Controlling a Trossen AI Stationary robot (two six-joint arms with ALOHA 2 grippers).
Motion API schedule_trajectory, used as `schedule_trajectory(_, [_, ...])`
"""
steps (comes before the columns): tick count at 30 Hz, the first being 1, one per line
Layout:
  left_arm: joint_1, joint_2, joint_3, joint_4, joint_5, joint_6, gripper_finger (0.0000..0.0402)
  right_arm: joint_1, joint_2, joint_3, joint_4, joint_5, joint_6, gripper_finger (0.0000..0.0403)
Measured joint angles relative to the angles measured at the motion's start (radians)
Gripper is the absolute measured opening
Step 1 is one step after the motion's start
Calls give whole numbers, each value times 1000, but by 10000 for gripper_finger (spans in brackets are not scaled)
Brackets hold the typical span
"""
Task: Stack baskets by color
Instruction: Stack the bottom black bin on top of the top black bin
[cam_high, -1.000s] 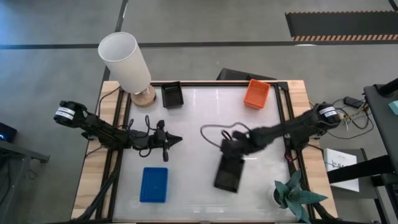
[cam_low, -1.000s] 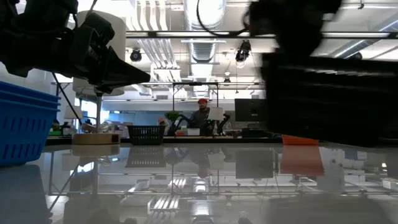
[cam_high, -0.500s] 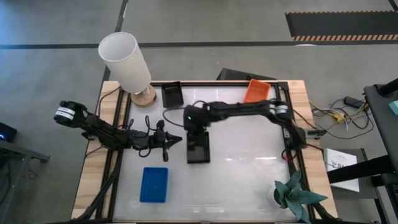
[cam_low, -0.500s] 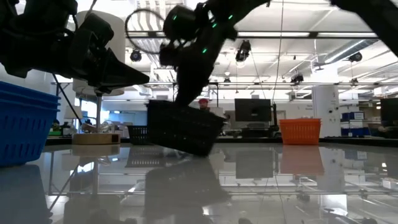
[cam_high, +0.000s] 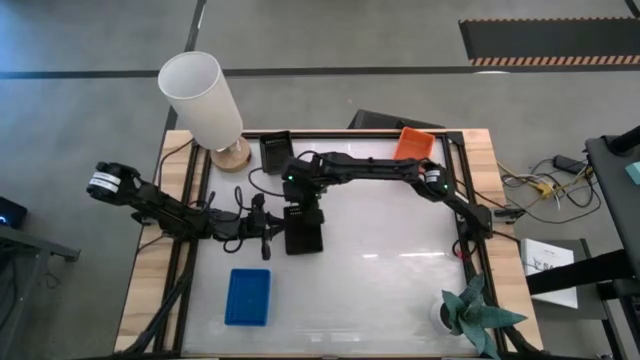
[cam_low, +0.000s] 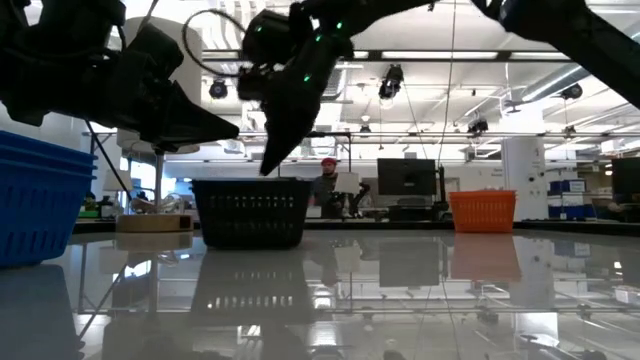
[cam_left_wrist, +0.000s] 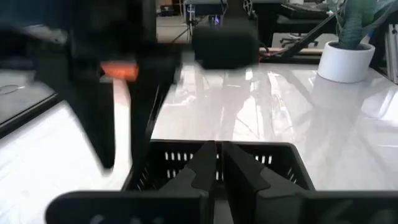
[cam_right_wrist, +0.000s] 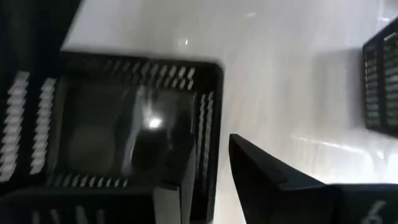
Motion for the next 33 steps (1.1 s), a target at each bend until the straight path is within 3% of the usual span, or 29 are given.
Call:
schedule_trajectory(2, [0, 0, 2, -9, 19, 0, 10, 0, -28, 2, -65, 1, -37, 91])
schedule_trajectory(5, [0, 0, 1, -8, 65, -1, 10, 0, -95, -40, -99, 3, -53, 57])
schedule_trajectory(7, [-1, 0, 0, -9, 75, -5, 10, 0, -156, -112, -77, 2, -48, 22])
schedule_trajectory(9, [-2, 0, 0, -9, 89, -24, 10, 0, -227, -226, -4, 5, -25, 14])
schedule_trajectory(14, [-8, 0, 0, -10, 105, -31, 10, 0, -436, -624, 342, 28, 62, 8])
schedule_trajectory(19, [-9, 0, 13, -19, 108, -55, 10, 17, -644, -1025, 772, 149, 184, 8])
schedule_trajectory(23, [8, -7, 63, -78, 108, -79, 10, 39, -764, -1251, 1045, 166, 231, 8])
schedule_trajectory(28, [87, -35, 219, -448, 120, -101, 10, 65, -875, -1427, 1190, 169, 243, 8])
schedule_trajectory(33, [186, -30, 424, -882, 244, -159, 10, 77, -968, -1525, 1234, 193, 247, 8])
